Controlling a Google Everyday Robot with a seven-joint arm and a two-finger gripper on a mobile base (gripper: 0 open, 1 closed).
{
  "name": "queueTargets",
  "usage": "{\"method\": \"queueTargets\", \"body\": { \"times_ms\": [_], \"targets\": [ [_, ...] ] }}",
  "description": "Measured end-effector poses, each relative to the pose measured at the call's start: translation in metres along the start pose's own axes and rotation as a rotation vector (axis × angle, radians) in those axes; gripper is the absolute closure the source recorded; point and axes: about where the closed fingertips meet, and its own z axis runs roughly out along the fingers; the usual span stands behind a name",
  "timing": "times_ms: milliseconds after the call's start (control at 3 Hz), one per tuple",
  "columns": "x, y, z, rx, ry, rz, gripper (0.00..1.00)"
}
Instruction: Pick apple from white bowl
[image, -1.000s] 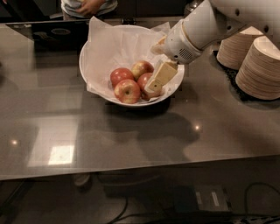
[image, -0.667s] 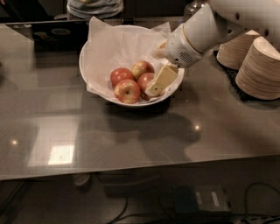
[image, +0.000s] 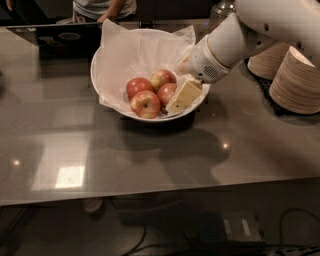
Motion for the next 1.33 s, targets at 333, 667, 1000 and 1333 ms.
{"method": "queueTargets", "body": {
  "times_ms": [333,667,1000,1333],
  "targets": [
    [-0.004,-0.007,0.002,0.006,0.003,0.004,0.31],
    [-0.009,-0.009,0.006,-0.006,-0.003,0.002,0.3],
    [-0.011,-0.01,0.014,-0.026,-0.006,0.005,0.31],
    [-0.01,-0.01,0.019,-0.039,-0.004,0.016,0.3]
  ]
}}
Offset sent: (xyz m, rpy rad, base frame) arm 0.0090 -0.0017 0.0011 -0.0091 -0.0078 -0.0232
